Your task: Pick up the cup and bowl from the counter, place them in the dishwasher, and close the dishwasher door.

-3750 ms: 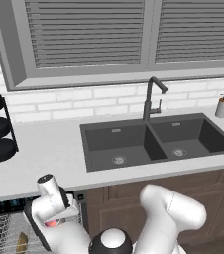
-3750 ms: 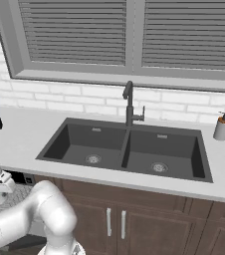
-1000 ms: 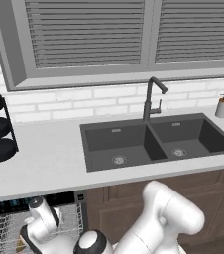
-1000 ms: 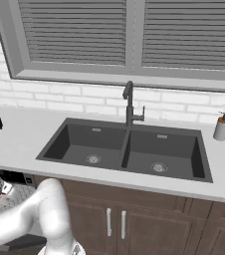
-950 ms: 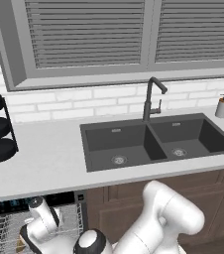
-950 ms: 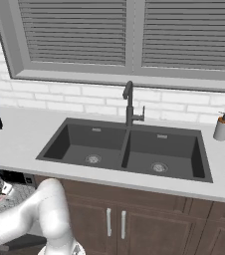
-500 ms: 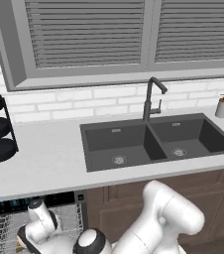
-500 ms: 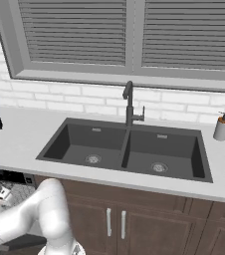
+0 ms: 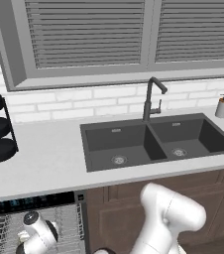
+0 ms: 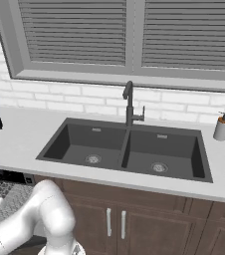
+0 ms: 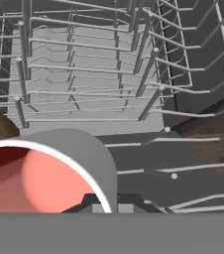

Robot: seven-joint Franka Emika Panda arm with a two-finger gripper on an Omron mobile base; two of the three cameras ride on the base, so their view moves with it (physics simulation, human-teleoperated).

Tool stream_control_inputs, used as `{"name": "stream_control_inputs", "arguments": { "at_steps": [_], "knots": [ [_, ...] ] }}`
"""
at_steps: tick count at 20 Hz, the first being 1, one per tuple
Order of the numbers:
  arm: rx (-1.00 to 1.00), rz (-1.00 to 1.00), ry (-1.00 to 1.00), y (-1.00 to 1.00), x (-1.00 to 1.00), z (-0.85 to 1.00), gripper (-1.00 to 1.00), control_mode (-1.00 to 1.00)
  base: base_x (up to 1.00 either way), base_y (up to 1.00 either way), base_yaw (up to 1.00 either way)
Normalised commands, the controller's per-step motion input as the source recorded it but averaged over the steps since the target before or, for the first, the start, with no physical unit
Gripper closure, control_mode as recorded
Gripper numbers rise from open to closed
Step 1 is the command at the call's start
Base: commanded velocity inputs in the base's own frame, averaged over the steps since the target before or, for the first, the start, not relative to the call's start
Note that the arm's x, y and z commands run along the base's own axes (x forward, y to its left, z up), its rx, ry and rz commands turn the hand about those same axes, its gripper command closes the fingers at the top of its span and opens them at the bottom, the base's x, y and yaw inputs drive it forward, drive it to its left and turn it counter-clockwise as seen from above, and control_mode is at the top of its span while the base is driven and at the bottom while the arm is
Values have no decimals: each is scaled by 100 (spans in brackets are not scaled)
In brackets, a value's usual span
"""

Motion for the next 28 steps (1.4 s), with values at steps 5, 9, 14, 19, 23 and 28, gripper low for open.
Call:
{"name": "stream_control_inputs", "arguments": {
  "at_steps": [5, 9, 14, 19, 23, 28],
  "knots": [
    [0, 0, 0, 0, 0, 0, -100, -100, 0, 0, 0],
    [-2, 0, -1, 0, -1, 24, -100, -100, 0, 0, 0],
    [0, 0, 0, -3, 2, 89, -100, -100, 0, 0, 0],
    [1, 0, 0, -16, -15, 99, -100, -100, 0, 0, 0],
    [3, 0, 1, -29, -32, 98, -100, -100, 0, 0, 0],
    [17, 0, -2, -60, -35, 51, -100, -100, 0, 0, 0]
  ]
}}
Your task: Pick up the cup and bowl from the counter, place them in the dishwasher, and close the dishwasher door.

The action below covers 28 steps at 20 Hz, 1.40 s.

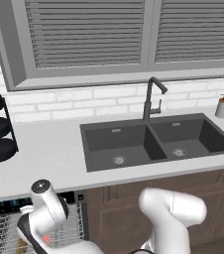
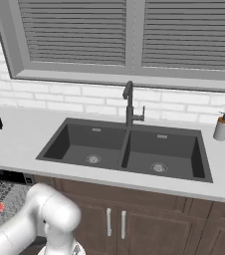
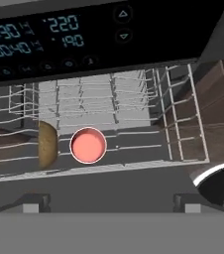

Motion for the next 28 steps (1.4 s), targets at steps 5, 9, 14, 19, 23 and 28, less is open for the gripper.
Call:
{"name": "stream_control_inputs", "arguments": {
  "at_steps": [5, 9, 14, 19, 23, 28],
  "knots": [
    [16, 0, -1, -53, -15, 15, -100, -100, 0, 0, 0],
    [13, 0, -1, -40, -6, 11, -100, -100, 0, 0, 0],
    [7, 0, 0, -24, 0, 8, -100, -100, 0, 0, 0],
    [4, 1, 0, -1, -4, 15, -100, -100, 0, 0, 0],
    [2, 0, 0, 4, -4, 2, -100, -100, 0, 0, 0],
    [0, 0, -5, 0, -19, 27, -100, -100, 0, 0, 0]
  ]
}}
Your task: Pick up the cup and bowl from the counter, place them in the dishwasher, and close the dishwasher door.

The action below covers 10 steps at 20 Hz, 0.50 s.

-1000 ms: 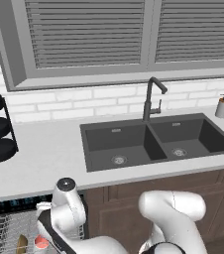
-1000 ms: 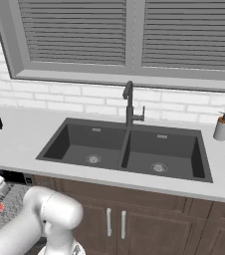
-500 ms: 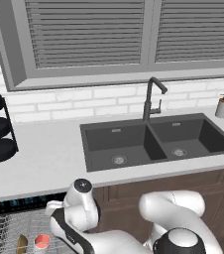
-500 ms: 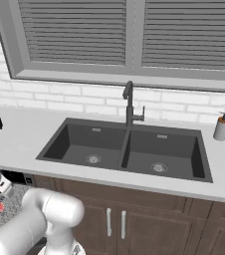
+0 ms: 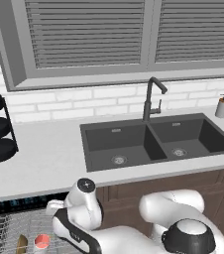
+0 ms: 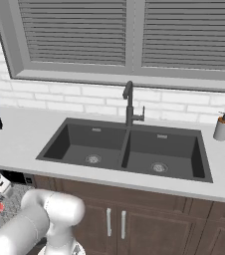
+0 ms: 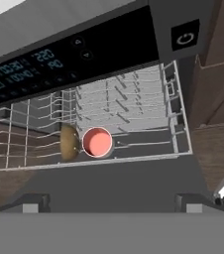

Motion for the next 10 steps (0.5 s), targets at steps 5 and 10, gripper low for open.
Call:
{"name": "stream_control_inputs", "arguments": {
  "at_steps": [5, 10],
  "knots": [
    [0, -1, -9, -1, -63, 59, -100, -100, 0, 0, 0],
    [0, 0, -1, -1, -95, 50, -100, -100, 0, 0, 0]
  ]
}}
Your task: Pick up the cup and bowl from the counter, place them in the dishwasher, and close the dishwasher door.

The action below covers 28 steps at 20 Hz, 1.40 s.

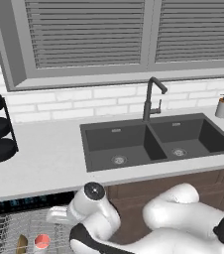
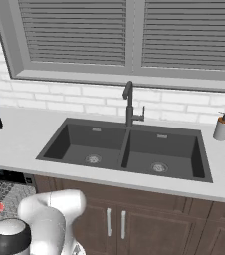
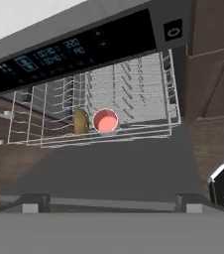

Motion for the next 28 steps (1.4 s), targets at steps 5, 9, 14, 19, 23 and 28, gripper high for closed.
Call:
{"name": "stream_control_inputs", "arguments": {
  "at_steps": [5, 9, 14, 19, 23, 28],
  "knots": [
    [0, 0, -4, 0, -100, 48, -100, -100, 0, 0, 0],
    [0, 0, -21, 0, -100, 22, -100, -100, 0, 0, 0],
    [0, 0, -30, 0, -97, 3, -100, -100, 0, 0, 0],
    [0, 3, -18, 0, -19, -48, -100, -100, 0, 0, 0],
    [-5, 3, -11, 6, 0, -82, -100, -100, 0, 0, 0],
    [-13, 1, -19, 15, -7, -90, -100, -100, 0, 0, 0]
  ]
}}
